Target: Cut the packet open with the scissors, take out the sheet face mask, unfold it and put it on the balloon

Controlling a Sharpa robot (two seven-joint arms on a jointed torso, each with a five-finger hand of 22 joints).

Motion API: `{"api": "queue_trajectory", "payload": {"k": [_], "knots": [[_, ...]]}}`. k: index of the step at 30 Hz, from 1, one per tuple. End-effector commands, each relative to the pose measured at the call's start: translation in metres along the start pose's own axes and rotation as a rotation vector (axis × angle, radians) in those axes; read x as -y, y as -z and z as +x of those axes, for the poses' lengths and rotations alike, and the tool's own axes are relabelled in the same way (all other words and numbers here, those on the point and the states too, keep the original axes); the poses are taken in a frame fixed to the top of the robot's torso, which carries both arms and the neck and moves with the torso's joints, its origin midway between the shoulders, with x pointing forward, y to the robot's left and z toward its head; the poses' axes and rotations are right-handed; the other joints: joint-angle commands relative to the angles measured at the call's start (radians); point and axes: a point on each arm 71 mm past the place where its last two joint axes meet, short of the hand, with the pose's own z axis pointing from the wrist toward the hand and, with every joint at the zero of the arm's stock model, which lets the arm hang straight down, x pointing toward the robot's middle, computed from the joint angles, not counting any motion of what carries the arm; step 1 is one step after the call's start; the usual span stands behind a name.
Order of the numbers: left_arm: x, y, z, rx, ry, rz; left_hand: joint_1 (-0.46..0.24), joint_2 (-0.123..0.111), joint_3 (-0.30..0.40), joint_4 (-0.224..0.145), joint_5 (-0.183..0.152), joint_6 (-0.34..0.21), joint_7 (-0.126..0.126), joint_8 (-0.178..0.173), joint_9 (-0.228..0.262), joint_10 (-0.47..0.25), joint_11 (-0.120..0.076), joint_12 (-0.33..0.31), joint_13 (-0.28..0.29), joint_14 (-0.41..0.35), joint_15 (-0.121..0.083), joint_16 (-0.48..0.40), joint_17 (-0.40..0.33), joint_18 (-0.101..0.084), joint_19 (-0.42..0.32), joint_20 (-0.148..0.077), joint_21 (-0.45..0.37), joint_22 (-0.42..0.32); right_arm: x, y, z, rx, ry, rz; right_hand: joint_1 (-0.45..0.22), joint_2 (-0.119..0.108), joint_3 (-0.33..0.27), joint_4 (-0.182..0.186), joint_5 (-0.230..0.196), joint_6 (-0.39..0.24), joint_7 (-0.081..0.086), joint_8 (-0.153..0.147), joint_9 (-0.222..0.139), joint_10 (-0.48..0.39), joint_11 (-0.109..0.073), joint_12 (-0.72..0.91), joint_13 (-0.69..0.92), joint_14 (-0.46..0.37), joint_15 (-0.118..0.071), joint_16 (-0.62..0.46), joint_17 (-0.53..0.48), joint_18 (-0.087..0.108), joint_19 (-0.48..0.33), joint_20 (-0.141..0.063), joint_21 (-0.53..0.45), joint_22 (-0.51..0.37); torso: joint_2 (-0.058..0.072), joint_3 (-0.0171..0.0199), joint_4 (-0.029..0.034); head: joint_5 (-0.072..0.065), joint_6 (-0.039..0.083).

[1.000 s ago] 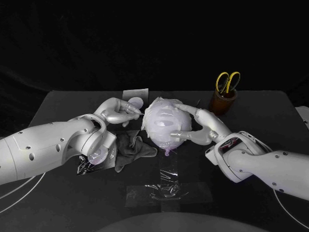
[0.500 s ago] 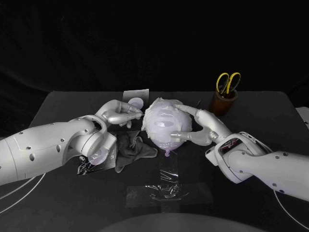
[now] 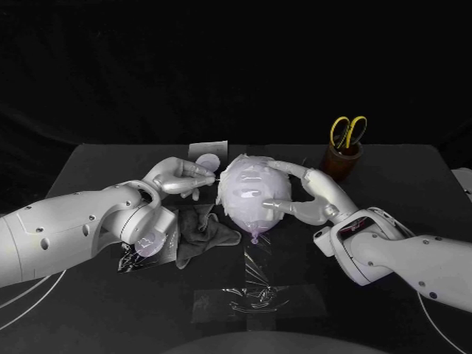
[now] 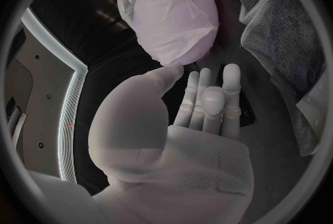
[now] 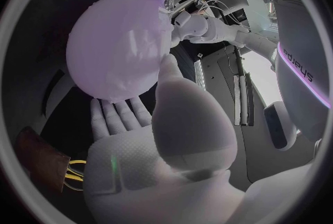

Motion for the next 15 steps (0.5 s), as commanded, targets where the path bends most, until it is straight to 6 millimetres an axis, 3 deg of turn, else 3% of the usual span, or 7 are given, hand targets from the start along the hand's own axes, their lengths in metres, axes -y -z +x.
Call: {"api": "queue_trajectory", "payload": {"k": [1, 5, 7, 9, 15], "knots": [[0.002, 0.0, -0.002, 0.014, 0.043, 0.019, 0.013, 0.001, -0.005, 0.0, -0.003, 0.006, 0.004, -0.003, -0.002, 0.002, 0.003, -0.006, -0.002, -0.008, 0.0, -0.003, -0.001, 0.01, -0.001, 0.007, -0.007, -0.002, -0.005, 0.003, -0.003, 0.054, -0.044, -0.071, 0.006, 0.001, -0.003, -0.001, 0.0, 0.012, 0.133, 0.006, -0.001, 0.01, -0.001, 0.004, 0.002, 0.01, -0.001, 0.005, 0.001, 0.013, 0.002, 0.0, 0.005, -0.001, -0.001, -0.0005, -0.001, -0.005, 0.008], [0.0, 0.001, -0.005, 0.023, 0.053, 0.016, 0.015, 0.0, -0.007, -0.001, -0.003, 0.004, 0.006, -0.005, -0.004, 0.003, 0.004, -0.008, -0.004, -0.01, 0.0, -0.004, -0.004, 0.011, 0.0, 0.007, -0.007, -0.002, -0.005, 0.004, -0.007, 0.087, -0.05, -0.081, 0.007, -0.004, -0.008, 0.0, 0.001, 0.007, 0.133, 0.004, -0.004, -0.01, -0.001, -0.001, -0.001, -0.008, 0.0, 0.0, -0.004, 0.013, -0.002, 0.0, 0.003, -0.005, 0.0, 0.0, -0.0005, -0.007, 0.017], [0.0, 0.001, -0.006, 0.027, 0.059, 0.014, 0.016, -0.001, -0.009, 0.0, -0.002, 0.002, 0.008, -0.007, -0.006, 0.003, 0.005, -0.01, -0.005, -0.012, 0.001, -0.004, -0.006, 0.011, 0.0, 0.008, -0.008, -0.003, -0.005, 0.005, -0.009, 0.103, -0.051, -0.083, 0.004, -0.021, -0.017, 0.005, 0.002, -0.029, 0.13, -0.01, -0.018, -0.056, 0.004, -0.006, -0.005, -0.075, 0.006, -0.02, -0.021, 0.008, -0.018, 0.0, -0.003, -0.018, -0.001, 0.0004, -0.0002, -0.008, 0.021], [-0.001, 0.001, -0.007, 0.029, 0.064, 0.013, 0.018, -0.001, -0.011, 0.0, -0.002, -0.001, 0.01, -0.009, -0.009, 0.003, 0.006, -0.012, -0.007, -0.013, 0.002, -0.004, -0.007, 0.011, 0.001, 0.008, -0.009, -0.003, -0.004, 0.006, -0.01, 0.109, -0.052, -0.08, -0.002, -0.04, -0.019, 0.007, 0.003, -0.058, 0.117, -0.02, -0.03, -0.095, 0.017, -0.008, -0.007, -0.112, 0.015, -0.029, -0.031, 0.0, -0.029, 0.0, -0.007, -0.027, 0.0, 0.0005, 0.0003, -0.01, 0.026], [-0.002, 0.003, -0.01, 0.037, 0.077, 0.009, 0.02, 0.0, -0.013, 0.001, -0.002, -0.003, 0.011, -0.012, -0.011, 0.002, 0.008, -0.014, -0.009, -0.014, 0.003, -0.004, -0.009, 0.01, 0.001, 0.009, -0.01, -0.004, 0.002, 0.008, -0.015, 0.112, -0.05, -0.052, -0.011, -0.081, -0.023, 0.01, 0.004, -0.109, 0.088, -0.037, -0.049, -0.147, 0.027, -0.011, -0.01, -0.148, 0.023, -0.033, -0.041, -0.008, -0.043, 0.0, -0.011, -0.039, -0.001, 0.0002, -0.0005, -0.013, 0.036]]}}
